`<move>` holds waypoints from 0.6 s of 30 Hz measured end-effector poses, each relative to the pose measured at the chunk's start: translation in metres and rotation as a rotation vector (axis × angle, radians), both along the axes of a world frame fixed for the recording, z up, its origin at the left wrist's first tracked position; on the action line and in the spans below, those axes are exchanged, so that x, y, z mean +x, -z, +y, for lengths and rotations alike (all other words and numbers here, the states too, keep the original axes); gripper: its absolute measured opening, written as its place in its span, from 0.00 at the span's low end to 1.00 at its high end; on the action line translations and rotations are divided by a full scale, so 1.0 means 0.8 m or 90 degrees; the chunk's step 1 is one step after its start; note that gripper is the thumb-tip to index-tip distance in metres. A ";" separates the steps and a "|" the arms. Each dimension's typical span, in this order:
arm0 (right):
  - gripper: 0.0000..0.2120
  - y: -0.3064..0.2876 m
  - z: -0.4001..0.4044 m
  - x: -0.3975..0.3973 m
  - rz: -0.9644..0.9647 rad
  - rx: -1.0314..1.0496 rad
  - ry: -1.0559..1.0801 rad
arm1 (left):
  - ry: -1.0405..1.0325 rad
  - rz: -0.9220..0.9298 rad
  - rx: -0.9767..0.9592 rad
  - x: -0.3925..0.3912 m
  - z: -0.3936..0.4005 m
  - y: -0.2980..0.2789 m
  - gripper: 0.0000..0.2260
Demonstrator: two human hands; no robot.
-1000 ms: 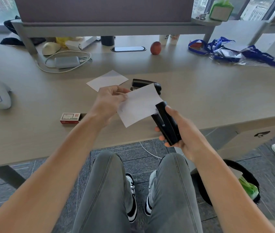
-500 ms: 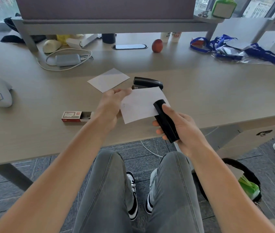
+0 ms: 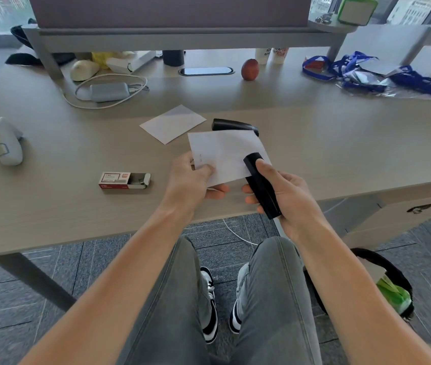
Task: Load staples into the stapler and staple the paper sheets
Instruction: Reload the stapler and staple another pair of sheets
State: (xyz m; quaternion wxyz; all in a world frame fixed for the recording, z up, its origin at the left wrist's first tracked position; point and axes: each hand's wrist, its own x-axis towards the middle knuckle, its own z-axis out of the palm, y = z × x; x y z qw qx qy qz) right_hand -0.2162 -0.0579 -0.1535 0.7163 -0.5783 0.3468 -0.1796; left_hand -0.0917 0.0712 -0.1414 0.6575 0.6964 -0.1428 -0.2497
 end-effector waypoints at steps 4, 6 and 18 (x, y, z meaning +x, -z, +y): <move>0.24 -0.004 0.001 0.004 0.002 0.010 0.004 | -0.013 -0.025 0.001 0.000 0.001 -0.001 0.07; 0.23 -0.006 0.000 0.005 0.003 0.013 0.010 | -0.012 -0.028 0.000 0.001 0.001 0.000 0.07; 0.25 -0.016 -0.004 0.009 0.047 0.068 -0.077 | -0.064 -0.014 -0.017 0.019 0.009 0.003 0.08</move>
